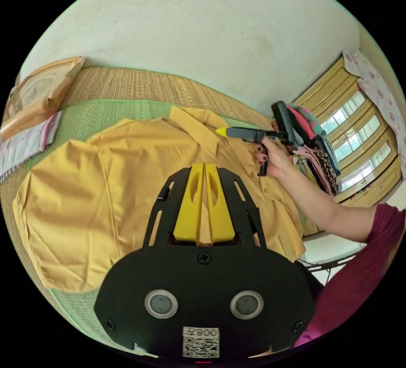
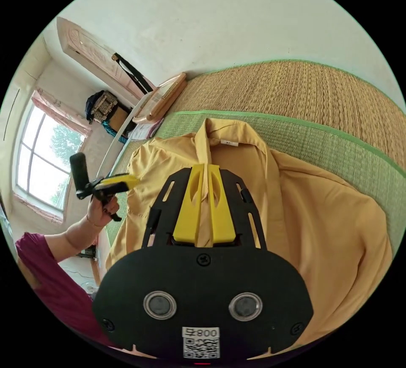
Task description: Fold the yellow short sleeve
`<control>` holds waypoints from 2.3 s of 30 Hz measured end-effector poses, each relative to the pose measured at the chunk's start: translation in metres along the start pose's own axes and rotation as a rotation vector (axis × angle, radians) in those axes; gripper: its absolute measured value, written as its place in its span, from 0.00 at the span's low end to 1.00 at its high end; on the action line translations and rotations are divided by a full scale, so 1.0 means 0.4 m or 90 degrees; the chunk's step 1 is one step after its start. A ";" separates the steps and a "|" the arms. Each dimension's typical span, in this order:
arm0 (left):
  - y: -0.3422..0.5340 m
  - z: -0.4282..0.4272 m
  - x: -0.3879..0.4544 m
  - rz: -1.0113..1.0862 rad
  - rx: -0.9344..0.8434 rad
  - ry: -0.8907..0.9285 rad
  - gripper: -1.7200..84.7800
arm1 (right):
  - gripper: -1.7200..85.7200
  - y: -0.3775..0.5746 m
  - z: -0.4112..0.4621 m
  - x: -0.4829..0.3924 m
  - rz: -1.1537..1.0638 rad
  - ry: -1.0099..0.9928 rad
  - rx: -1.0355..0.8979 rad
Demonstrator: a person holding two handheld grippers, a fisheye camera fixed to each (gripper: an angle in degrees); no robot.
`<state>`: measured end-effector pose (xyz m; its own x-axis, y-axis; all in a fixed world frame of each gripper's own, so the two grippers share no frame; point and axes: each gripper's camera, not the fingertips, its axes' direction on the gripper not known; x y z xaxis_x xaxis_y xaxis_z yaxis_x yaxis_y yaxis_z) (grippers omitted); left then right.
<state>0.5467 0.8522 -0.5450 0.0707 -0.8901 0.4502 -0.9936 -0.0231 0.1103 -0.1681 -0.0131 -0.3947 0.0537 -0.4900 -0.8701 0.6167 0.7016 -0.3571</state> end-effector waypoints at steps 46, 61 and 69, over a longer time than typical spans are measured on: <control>0.691 -0.145 0.412 0.028 -0.275 -0.030 0.05 | 0.15 0.810 -0.185 -0.576 0.128 -0.118 -0.195; 0.707 -0.131 0.449 0.083 -0.288 -0.054 0.08 | 0.19 0.847 -0.216 -0.643 0.172 -0.154 -0.186; 0.688 -0.254 0.304 -0.068 -0.195 0.075 0.03 | 0.20 0.876 -0.243 -0.680 0.175 -0.181 -0.177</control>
<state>0.2907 0.7839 -0.3699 0.2008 -0.8310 0.5187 -0.9087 0.0399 0.4156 -0.0432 0.4163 -0.3161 0.4220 -0.3612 -0.8315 0.3181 0.9179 -0.2372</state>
